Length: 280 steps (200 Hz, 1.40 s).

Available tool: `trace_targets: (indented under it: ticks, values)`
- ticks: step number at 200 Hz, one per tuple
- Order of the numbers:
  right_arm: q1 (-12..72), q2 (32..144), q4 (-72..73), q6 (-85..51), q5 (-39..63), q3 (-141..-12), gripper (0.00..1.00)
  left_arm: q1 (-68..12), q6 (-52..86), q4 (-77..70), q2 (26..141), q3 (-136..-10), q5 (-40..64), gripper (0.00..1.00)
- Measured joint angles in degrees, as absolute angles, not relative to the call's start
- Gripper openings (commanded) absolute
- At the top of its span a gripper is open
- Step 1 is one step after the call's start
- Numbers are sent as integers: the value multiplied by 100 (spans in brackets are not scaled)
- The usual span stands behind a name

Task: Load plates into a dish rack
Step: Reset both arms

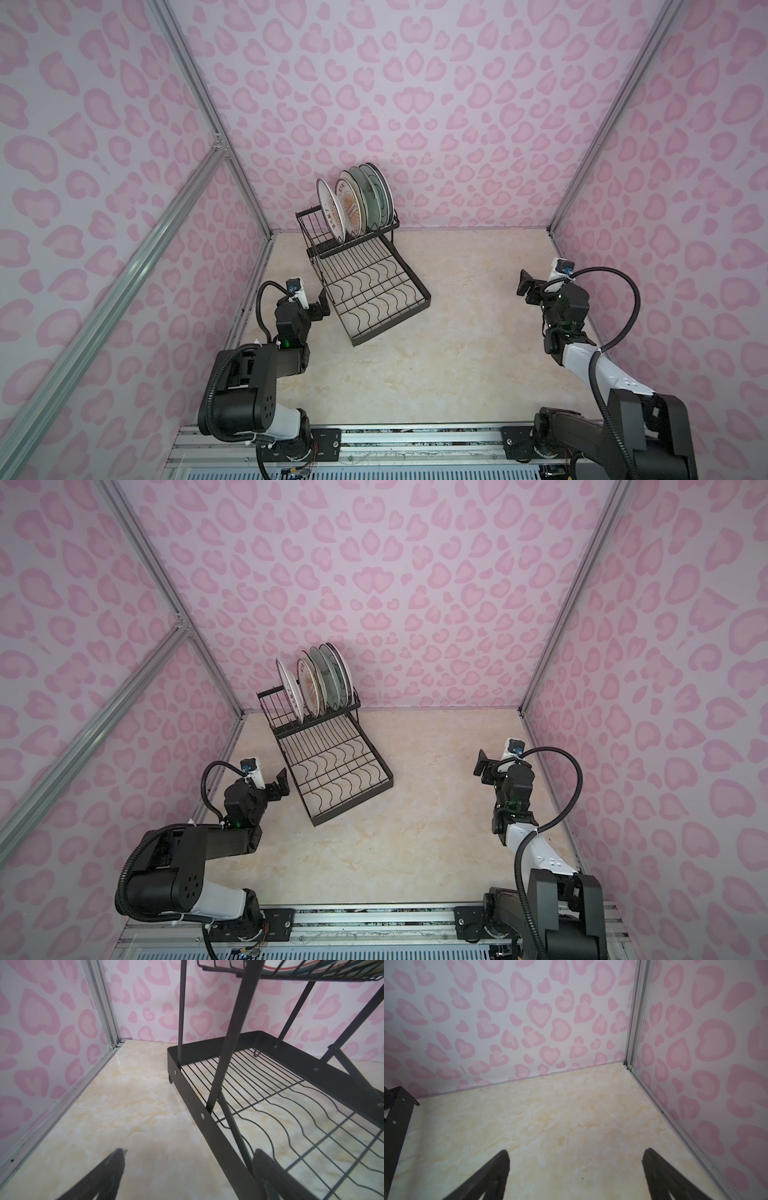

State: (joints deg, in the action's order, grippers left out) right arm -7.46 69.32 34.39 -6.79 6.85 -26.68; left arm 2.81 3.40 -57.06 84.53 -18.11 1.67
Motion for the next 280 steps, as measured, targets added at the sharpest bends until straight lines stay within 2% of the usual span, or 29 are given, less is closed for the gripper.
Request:
trace_targets:
  ticks: [175,252,280]
  values:
    - [-762,7721,5196,-491,1463,-1706,99,272,305,-5664,8453,-1811,148,98]
    - [-727,9041,6967,-493,1350,-1103,99,272,305,-5664,8453,-1811,148,98]
    - [-705,9096,7168,-491,1328,-1203,99,272,305,-5664,8453,-1811,148,98]
